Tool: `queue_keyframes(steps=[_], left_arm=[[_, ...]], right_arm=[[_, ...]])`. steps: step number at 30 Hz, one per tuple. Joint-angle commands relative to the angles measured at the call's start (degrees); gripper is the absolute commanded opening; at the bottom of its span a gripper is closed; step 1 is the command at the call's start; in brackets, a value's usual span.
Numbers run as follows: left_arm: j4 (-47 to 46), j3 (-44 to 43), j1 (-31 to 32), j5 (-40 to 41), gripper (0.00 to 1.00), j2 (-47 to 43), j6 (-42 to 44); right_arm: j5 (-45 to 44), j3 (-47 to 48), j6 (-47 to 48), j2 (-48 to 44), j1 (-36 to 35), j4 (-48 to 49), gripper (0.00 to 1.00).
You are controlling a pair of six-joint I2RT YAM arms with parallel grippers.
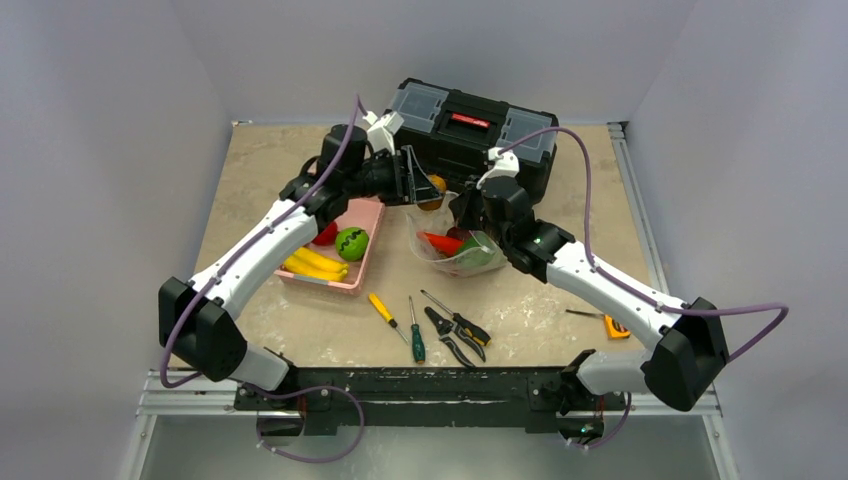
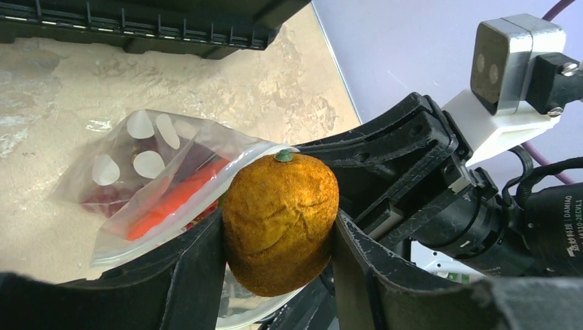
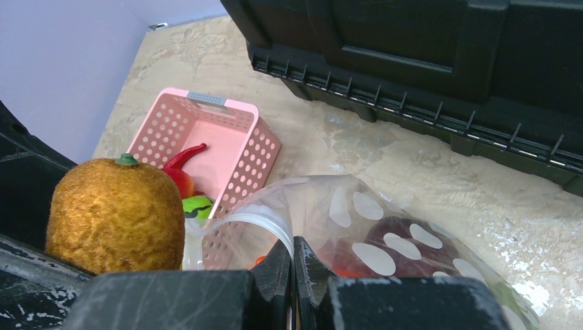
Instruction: Place the food in the zip-top bag and seal the zipper
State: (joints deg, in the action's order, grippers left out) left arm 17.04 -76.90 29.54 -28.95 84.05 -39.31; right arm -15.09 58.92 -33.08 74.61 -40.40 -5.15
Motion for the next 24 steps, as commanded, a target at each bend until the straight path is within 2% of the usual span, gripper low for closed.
queue_keyframes(steps=[1,8,14,24], left_arm=[[-0.6,0.0,1.5,2.5,0.36,-1.1,2.0],[-1.0,0.6,4.0,2.4,0.42,-0.8,2.1],[0.6,-0.1,4.6,4.1,0.59,-0.8,4.3],[3.3,-1.5,4.6,7.9,0.70,-3.0,7.9]], right_arm=[[-1.0,1.5,-0.6,-1.4,0.3,1.9,0.00],[-2.4,1.5,0.2,-2.4,0.3,0.9,0.00],[-2.7,1.2,0.0,-3.1,0.3,0.8,0.00],[-2.3,1.0,-0.2,-3.3,0.3,1.0,0.00]])
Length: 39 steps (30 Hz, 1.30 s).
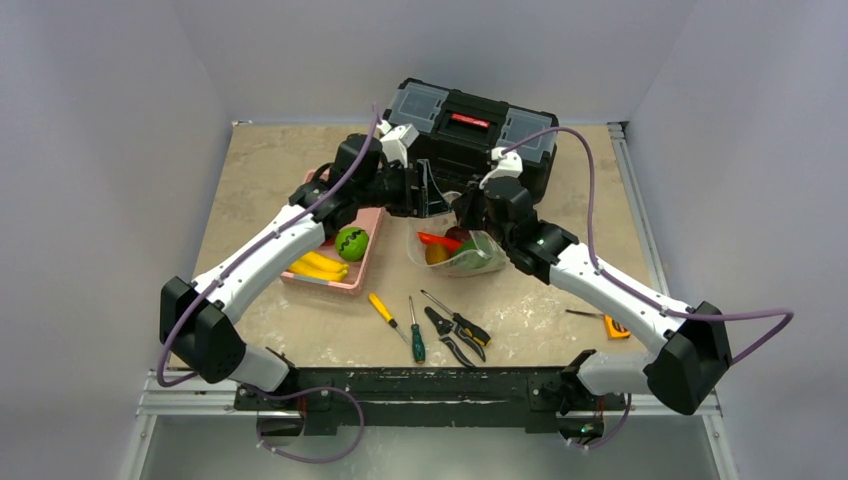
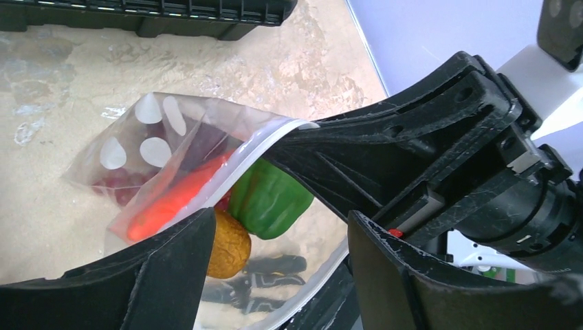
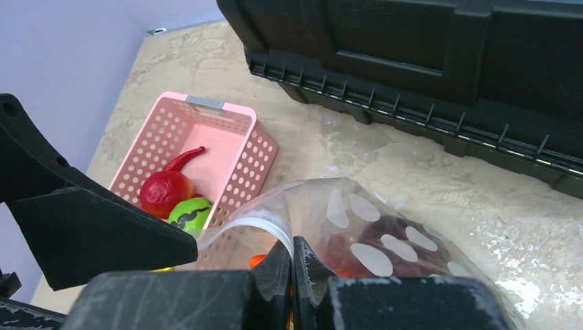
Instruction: Place the food in the zip-top bag and seal the zipper
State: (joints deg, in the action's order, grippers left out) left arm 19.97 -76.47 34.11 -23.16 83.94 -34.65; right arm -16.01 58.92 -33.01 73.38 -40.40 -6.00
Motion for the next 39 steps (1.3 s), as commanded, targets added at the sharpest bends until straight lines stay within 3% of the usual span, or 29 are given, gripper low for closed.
queue_keyframes(steps=[1,10,15,20,24,31,33,35,37,39], left_arm=[[0.6,-2.0,0.0,2.9,0.70,-3.1,3.7],[2.7,-2.9,-2.8,6.4,0.70,-4.5,5.2],[1.8,-1.1,-8.3,7.0,0.67,-5.4,1.2],[8.4,0.0,-13.7,19.7,0.67,-5.4,-7.5],[13.9,-0.4,-18.0,21.2,0.76,-1.4,-14.2],[16.1,-1.1,-24.8,15.4,0.77,4.0,-17.6],[18.8,-3.3,-25.2,18.2,0.79,4.1,-15.1],[19.8,-4.9,-25.2,21.1,0.86,2.9,-11.3],[20.3,-4.7,-25.2,27.1,0.98,0.0,-8.7],[20.3,-3.3,-25.1,34.0,1.00,-4.7,-7.1]], right_arm=[[-1.1,0.9,-0.3,-2.1,0.3,2.0,0.00],[-0.3,0.5,-0.6,-2.6,0.3,1.8,0.00],[-0.5,0.2,-0.5,-3.3,0.3,1.6,0.00],[-1.1,0.4,-0.1,-3.7,0.3,0.9,0.00],[-0.5,0.0,-0.6,-4.0,0.3,1.3,0.00],[0.1,-0.3,-1.1,-3.6,0.3,1.7,0.00],[1.1,0.2,-1.1,-3.2,0.3,1.8,0.00],[1.9,0.6,-1.1,-2.8,0.3,2.0,0.00],[2.5,0.6,-1.2,-2.8,0.3,2.5,0.00],[3.5,0.7,-1.2,-3.0,0.3,2.6,0.00]])
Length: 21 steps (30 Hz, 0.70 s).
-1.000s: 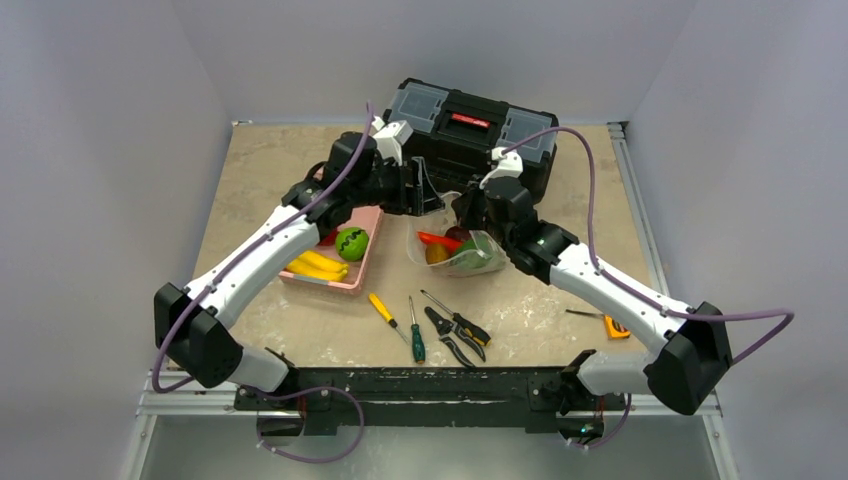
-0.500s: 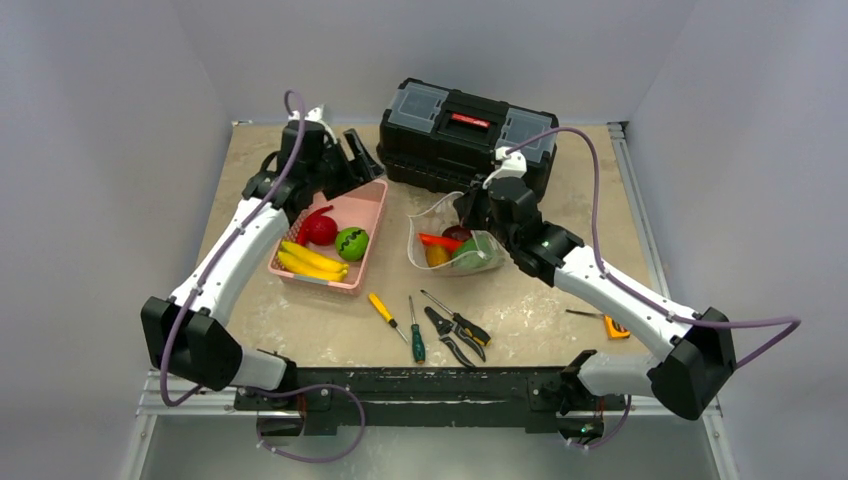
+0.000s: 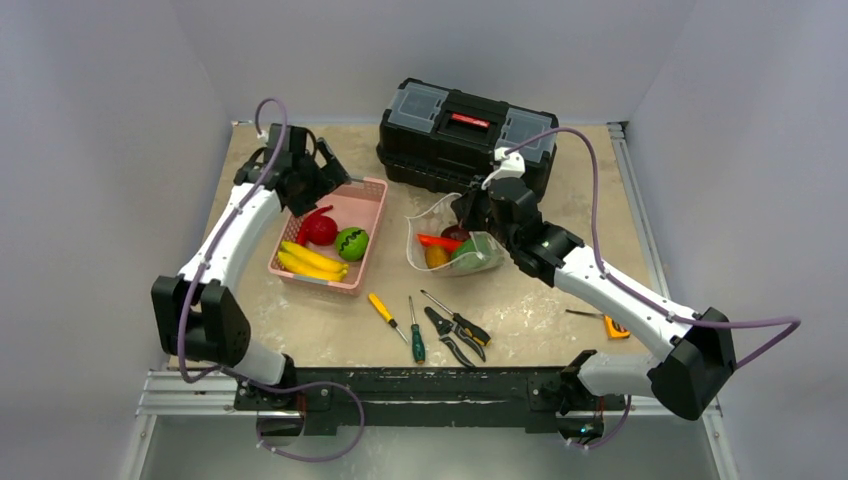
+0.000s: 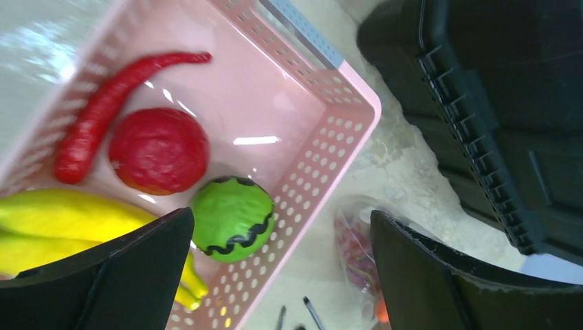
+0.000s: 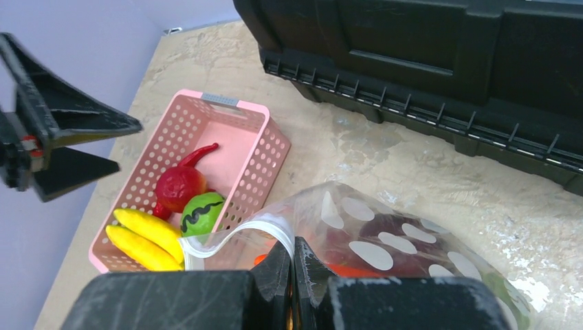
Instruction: Place the food in the zip-top bag and seal the zipper
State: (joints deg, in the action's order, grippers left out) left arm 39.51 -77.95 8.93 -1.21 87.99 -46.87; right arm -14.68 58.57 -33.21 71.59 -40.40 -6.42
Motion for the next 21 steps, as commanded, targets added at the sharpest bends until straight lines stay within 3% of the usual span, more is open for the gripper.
queue_keyframes(steps=[1,6,11,17,21], left_arm=[[0.4,-0.8,0.3,14.7,1.00,-10.8,5.8],[-4.4,7.0,0.2,20.5,1.00,-16.4,7.9],[-8.2,13.9,0.2,21.0,1.00,-14.4,9.5],[-3.2,9.4,0.1,19.6,1.00,-5.8,12.4],[-2.8,7.8,-0.7,16.9,1.00,-2.0,9.7]], right_arm=[[2.3,1.1,-0.9,-1.3,0.3,3.1,0.00],[2.1,-0.3,-0.6,-2.5,0.3,4.1,0.00],[4.0,-1.2,-1.8,-2.4,0.3,5.6,0.00],[2.6,-1.6,-1.4,-5.1,0.3,4.8,0.00],[1.7,-2.0,-1.2,-5.6,0.3,4.2,0.00]])
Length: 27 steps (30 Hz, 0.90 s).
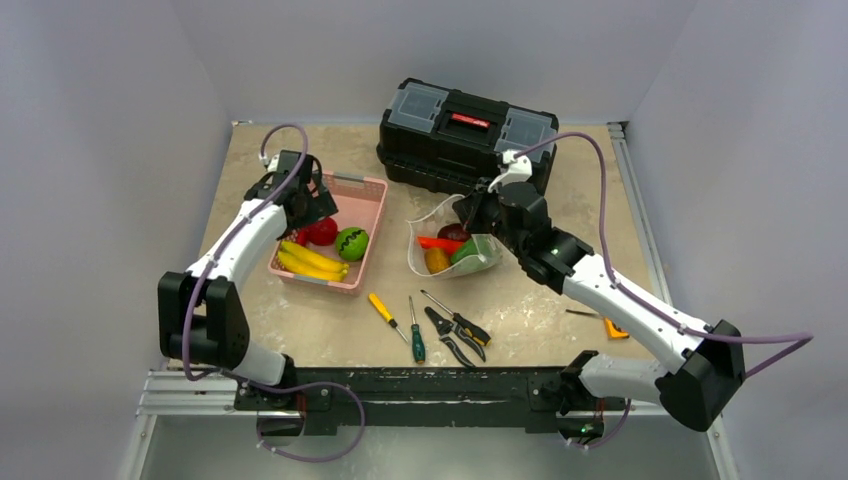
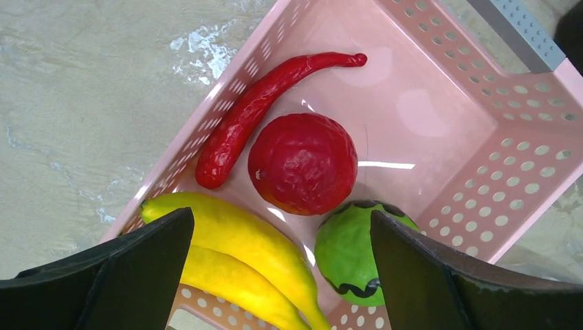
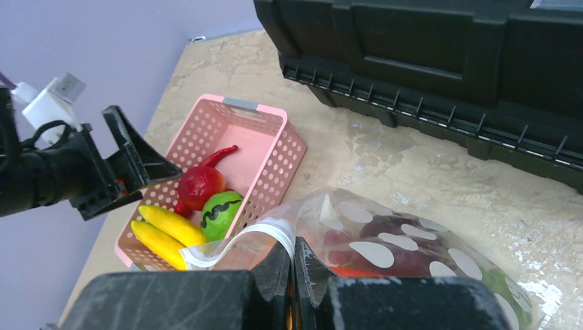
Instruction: Place the food in the zip-top bag and seal the zipper
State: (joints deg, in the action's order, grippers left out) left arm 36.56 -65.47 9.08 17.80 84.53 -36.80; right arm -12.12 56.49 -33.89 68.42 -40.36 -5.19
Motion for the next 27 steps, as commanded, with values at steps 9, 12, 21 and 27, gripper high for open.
queue_keyframes(steps=[9,12,21,27], left_arm=[[2.3,-9.3,-1.0,-6.3,1.00,12.4,-2.1],[2.9,-10.0,-1.3,-6.3,1.00,14.8,-2.7],[6.3,-11.5,-2.0,-7.8,0.95,18.6,-6.1],[5.4,-10.8,-2.1,-7.7,0.83,16.9,-5.7]], right_arm=[[-0.2,-0.2,-0.7,-0.9,0.3,3.8,0.00],[-0.1,0.3,-0.4,-0.6,0.3,3.7,0.00],[-0.5,-0.3,-0.2,-0.7,0.3,3.7,0.00],[-0.6,-1.0,-0.4,-1.2,0.3,3.7,0.00]])
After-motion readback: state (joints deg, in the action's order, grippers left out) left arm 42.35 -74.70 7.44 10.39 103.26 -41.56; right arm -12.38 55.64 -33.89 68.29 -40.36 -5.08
